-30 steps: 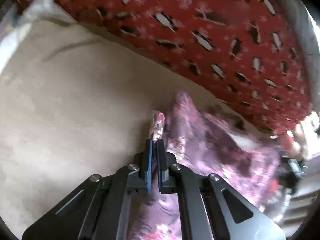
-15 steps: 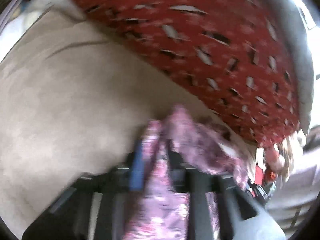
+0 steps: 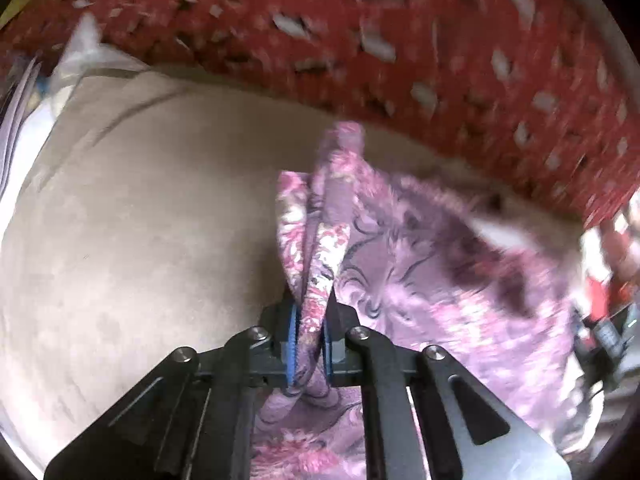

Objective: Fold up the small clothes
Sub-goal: 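Open both grippers to release the folded garment onto the blanket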

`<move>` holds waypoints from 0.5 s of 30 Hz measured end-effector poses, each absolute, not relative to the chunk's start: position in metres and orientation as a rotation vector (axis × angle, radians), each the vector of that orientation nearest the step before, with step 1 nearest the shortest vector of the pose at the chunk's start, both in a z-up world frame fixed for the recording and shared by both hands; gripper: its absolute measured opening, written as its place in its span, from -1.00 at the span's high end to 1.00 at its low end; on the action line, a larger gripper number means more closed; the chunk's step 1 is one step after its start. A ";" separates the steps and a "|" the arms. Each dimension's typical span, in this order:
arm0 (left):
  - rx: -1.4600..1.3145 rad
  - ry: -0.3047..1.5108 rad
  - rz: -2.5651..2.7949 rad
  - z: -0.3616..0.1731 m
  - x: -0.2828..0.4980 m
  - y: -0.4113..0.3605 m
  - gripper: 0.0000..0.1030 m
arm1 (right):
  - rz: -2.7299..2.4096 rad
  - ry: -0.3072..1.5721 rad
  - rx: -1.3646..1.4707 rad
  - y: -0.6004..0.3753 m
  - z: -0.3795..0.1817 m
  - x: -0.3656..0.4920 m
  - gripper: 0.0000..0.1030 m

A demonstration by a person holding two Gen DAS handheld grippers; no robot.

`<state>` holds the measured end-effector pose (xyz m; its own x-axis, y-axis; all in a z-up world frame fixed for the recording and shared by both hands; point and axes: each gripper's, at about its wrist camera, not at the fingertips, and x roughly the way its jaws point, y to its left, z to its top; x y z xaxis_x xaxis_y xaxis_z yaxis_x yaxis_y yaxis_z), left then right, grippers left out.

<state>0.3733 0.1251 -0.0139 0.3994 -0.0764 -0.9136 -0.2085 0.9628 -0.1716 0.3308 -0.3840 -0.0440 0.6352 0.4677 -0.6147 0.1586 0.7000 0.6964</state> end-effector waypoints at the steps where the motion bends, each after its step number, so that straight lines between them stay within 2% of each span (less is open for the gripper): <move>1: -0.316 1.140 0.085 -0.007 0.370 0.132 0.87 | 0.225 0.861 0.773 -0.379 -0.035 0.331 0.83; 3: -0.390 1.108 0.115 -0.003 0.366 0.152 0.88 | 0.288 0.777 0.749 -0.374 -0.017 0.328 0.87; 6: -0.403 1.149 0.241 -0.028 0.370 0.171 0.98 | 0.258 0.733 0.728 -0.375 -0.012 0.329 0.92; 8: -0.423 1.256 0.340 -0.054 0.377 0.185 0.98 | 0.159 0.904 0.708 -0.377 -0.041 0.344 0.90; 10: -0.572 1.257 0.298 -0.060 0.366 0.206 0.99 | 0.110 1.001 0.733 -0.382 -0.059 0.345 0.88; 11: -0.611 1.222 0.271 -0.052 0.359 0.212 0.99 | 0.122 0.954 0.779 -0.388 -0.056 0.337 0.78; 13: -0.618 1.184 0.211 -0.033 0.347 0.213 0.99 | 0.114 0.875 0.817 -0.398 -0.044 0.315 0.71; 15: -0.615 1.148 0.143 -0.015 0.335 0.204 0.98 | 0.146 0.859 0.858 -0.402 -0.041 0.295 0.33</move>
<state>0.3346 0.2041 -0.0147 0.4209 -0.1999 -0.8848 -0.4108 0.8277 -0.3824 0.2952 -0.4020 -0.0411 0.6651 0.4373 -0.6053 0.2125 0.6662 0.7148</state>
